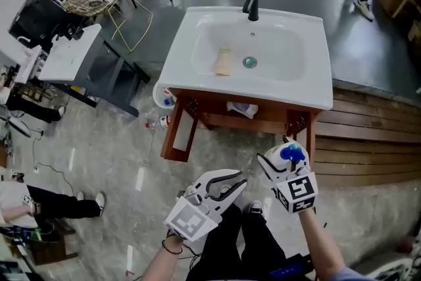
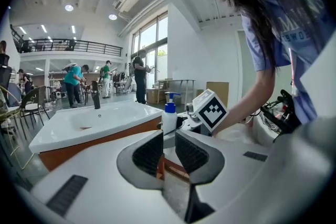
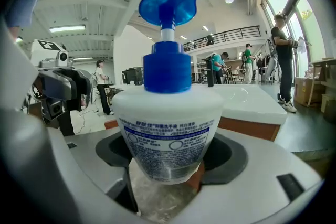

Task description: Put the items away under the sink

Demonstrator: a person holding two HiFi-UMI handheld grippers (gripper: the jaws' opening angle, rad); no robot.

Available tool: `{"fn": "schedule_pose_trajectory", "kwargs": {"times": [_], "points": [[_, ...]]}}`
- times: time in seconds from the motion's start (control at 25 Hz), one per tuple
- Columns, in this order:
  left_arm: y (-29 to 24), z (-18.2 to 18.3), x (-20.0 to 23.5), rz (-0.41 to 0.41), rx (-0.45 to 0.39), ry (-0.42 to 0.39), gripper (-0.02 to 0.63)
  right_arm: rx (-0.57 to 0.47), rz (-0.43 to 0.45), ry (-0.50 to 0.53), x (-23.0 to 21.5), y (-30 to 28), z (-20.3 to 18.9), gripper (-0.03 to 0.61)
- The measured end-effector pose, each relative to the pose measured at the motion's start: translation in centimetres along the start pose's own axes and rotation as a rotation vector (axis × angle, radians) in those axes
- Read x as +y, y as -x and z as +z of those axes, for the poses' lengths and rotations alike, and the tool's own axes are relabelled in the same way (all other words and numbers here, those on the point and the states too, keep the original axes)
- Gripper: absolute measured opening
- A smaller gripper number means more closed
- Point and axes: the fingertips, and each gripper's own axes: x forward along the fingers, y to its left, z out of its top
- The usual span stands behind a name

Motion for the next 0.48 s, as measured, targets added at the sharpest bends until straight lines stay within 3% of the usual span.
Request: {"fn": "schedule_pose_trajectory", "kwargs": {"times": [0.24, 0.48], "points": [[-0.8, -3.7, 3.3, -0.022, 0.013, 0.001, 0.066, 0.046, -0.028, 0.002, -0.4, -5.2, -2.8, 0.368], [-3.2, -9.3, 5.0, -0.029, -0.002, 0.083, 0.066, 0.067, -0.060, 0.048, -2.3, -9.8, -7.0, 0.368]]}}
